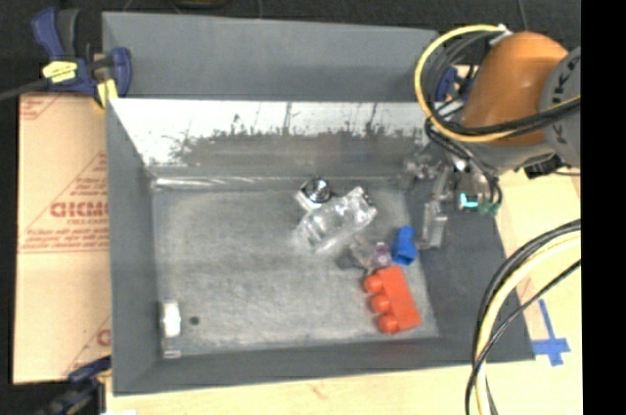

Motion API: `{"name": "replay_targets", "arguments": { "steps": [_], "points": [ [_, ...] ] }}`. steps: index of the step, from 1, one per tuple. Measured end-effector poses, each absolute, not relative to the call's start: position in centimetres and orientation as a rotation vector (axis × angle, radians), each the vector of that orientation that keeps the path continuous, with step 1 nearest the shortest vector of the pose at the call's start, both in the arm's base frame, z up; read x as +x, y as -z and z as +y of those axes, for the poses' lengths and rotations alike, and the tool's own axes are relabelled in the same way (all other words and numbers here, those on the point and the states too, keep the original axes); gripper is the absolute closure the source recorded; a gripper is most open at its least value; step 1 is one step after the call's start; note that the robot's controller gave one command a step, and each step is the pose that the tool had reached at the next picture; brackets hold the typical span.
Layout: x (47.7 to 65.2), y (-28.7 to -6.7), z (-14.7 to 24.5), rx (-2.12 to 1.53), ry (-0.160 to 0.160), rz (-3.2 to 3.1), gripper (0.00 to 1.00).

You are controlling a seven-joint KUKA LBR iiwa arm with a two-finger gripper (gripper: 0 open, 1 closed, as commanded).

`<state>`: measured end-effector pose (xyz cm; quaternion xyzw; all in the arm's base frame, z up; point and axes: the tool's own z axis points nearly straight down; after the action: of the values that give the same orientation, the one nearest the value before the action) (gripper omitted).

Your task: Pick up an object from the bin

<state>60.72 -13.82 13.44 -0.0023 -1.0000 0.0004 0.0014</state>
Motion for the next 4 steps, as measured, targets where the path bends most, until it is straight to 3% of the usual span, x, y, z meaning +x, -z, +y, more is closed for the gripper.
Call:
{"name": "replay_targets", "arguments": {
  "steps": [1,2,3,4],
  "points": [
    [62.9,-6.8,-6.9,-0.026,0.004,-3.142,0.00],
    [61.8,-10.2,-3.2,0.156,0.000,-3.139,0.00],
    [62.7,-12.2,-3.9,0.590,-0.003,-3.094,0.00],
    [64.1,-7.2,-4.3,0.829,-0.005,-3.038,0.00]
  ]
}}
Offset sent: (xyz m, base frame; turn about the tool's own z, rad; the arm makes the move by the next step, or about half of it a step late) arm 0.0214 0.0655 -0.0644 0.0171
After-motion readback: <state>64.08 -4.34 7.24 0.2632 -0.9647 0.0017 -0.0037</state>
